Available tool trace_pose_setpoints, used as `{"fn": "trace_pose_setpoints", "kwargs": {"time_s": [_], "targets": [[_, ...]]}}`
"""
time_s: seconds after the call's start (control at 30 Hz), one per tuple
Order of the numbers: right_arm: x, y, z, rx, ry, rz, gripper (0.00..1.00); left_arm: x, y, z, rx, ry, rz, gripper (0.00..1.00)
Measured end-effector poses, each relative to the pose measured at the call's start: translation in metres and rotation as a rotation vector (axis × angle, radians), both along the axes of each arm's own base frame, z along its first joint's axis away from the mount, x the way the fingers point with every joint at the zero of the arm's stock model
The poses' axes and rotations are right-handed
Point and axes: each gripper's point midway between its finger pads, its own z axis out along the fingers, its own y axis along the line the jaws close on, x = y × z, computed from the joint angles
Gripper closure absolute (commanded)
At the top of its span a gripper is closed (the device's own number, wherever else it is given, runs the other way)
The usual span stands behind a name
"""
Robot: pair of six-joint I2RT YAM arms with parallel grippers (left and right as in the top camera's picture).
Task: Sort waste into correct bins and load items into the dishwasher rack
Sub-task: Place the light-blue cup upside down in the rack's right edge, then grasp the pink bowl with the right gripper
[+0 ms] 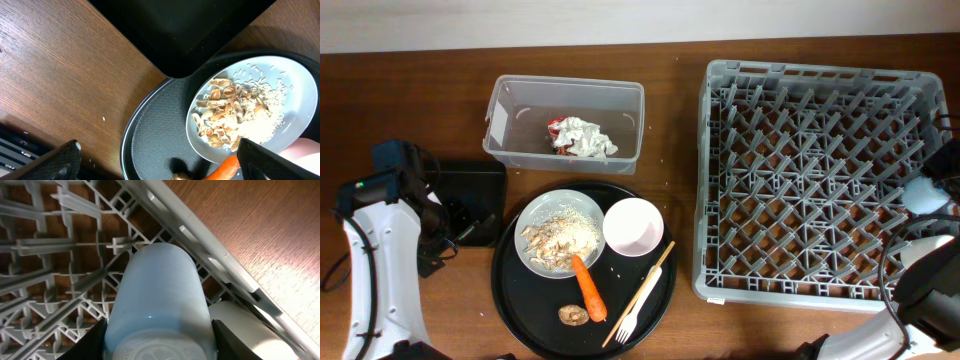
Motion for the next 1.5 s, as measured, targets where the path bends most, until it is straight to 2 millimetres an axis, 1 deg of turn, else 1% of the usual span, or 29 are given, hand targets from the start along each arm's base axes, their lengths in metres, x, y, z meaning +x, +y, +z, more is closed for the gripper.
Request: {"fn": "trace_pose_setpoints", "kwargs": {"time_s": [0.07,0.13,0.23,0.3,0.33,0.4,0.43,0.47,0.5,0.53,0.57,0.6,0.67,0.7,0.73,0.77,0.8,0.83,0.9,0.93,1.0,1.07,1.13,1.2,1.27,1.33,1.37,1.47,1.5], "targets": [[0.000,0.000,-0.001,0.005,0.001,-0.009,0.10,0.000,0.000,0.000,0.000,0.000,-0.001,0.01],[-0.002,0.002,-0.002,0.012,0.009,-0.001,0.07,0.000,0.000,0.000,0.000,0.000,-0.001,0.01],[0.000,0.007,-0.002,0.039,-0.004,0.005,0.07,0.000,0.000,0.000,0.000,0.000,0.000,0.01],[0.004,0.013,0.003,0.057,-0.036,0.017,0.08,0.000,0.000,0.000,0.000,0.000,-0.001,0.01],[0.006,0.019,0.014,0.067,-0.070,0.038,0.09,0.000,0.000,0.000,0.000,0.000,-0.001,0.01],[0.006,0.040,0.044,0.075,-0.138,0.099,0.10,0.000,0.000,0.000,0.000,0.000,-0.001,0.01],[0.001,0.071,0.066,0.099,-0.160,0.179,0.10,0.000,0.000,0.000,0.000,0.000,-0.001,0.01],[-0.001,0.094,0.079,0.114,-0.173,0.242,0.11,0.000,0.000,0.000,0.000,0.000,-0.001,0.01],[-0.003,0.123,0.090,0.131,-0.171,0.328,0.11,0.000,0.000,0.000,0.000,0.000,0.000,0.01],[-0.006,0.148,0.094,0.150,-0.157,0.403,0.11,0.000,0.000,0.000,0.000,0.000,0.000,0.01],[-0.006,0.187,0.098,0.183,-0.137,0.532,0.11,0.000,0.000,0.000,0.000,0.000,0.000,0.01],[-0.006,0.206,0.097,0.195,-0.118,0.601,0.12,0.000,0.000,0.000,0.000,0.000,-0.001,0.01],[-0.007,0.265,0.096,0.226,-0.075,0.795,0.12,0.000,0.000,0.000,0.001,0.000,-0.001,0.01],[-0.007,0.289,0.096,0.232,-0.067,0.877,0.12,0.000,0.000,0.000,0.001,0.001,-0.001,0.01],[-0.010,0.321,0.096,0.235,-0.059,0.982,0.12,0.000,0.000,0.000,-0.001,0.001,0.000,0.01],[-0.017,0.360,0.097,0.248,-0.054,1.100,0.12,0.000,0.000,0.000,0.000,0.001,0.000,0.01],[-0.023,0.389,0.096,0.247,-0.051,1.179,0.12,0.000,0.000,0.000,0.000,0.001,0.000,0.01],[-0.029,0.410,0.094,0.255,-0.044,1.235,0.12,0.000,0.000,0.000,0.000,0.001,-0.001,0.01],[-0.037,0.444,0.082,0.252,-0.001,1.306,0.12,0.000,0.000,0.000,0.000,0.001,0.000,0.00],[-0.040,0.463,0.070,0.251,0.038,1.338,0.12,0.000,0.000,0.000,0.000,0.001,0.000,0.01],[-0.038,0.486,0.047,0.238,0.083,1.375,0.13,0.000,0.000,0.000,0.000,0.001,0.000,0.01],[-0.033,0.503,0.015,0.240,0.154,1.382,0.15,0.000,0.000,0.000,0.000,0.001,0.000,0.01],[-0.029,0.508,-0.008,0.243,0.207,1.364,0.18,0.000,0.000,0.000,0.000,0.001,0.000,0.01],[-0.024,0.511,-0.039,0.243,0.273,1.340,0.21,0.000,0.000,0.000,0.000,0.001,-0.001,0.01],[-0.021,0.512,-0.056,0.243,0.307,1.330,0.23,0.000,0.000,0.000,0.000,0.001,0.000,0.01],[-0.019,0.513,-0.068,0.242,0.328,1.324,0.26,0.000,0.000,0.000,0.000,0.001,0.000,0.00],[-0.017,0.514,-0.080,0.236,0.342,1.322,0.27,0.000,0.000,0.000,0.000,0.001,0.000,0.01],[-0.012,0.514,-0.099,0.224,0.363,1.314,0.43,0.000,0.000,0.000,0.000,0.001,-0.001,0.01],[-0.011,0.515,-0.101,0.224,0.354,1.312,0.46,0.000,0.000,0.000,0.000,0.001,-0.001,0.01]]}}
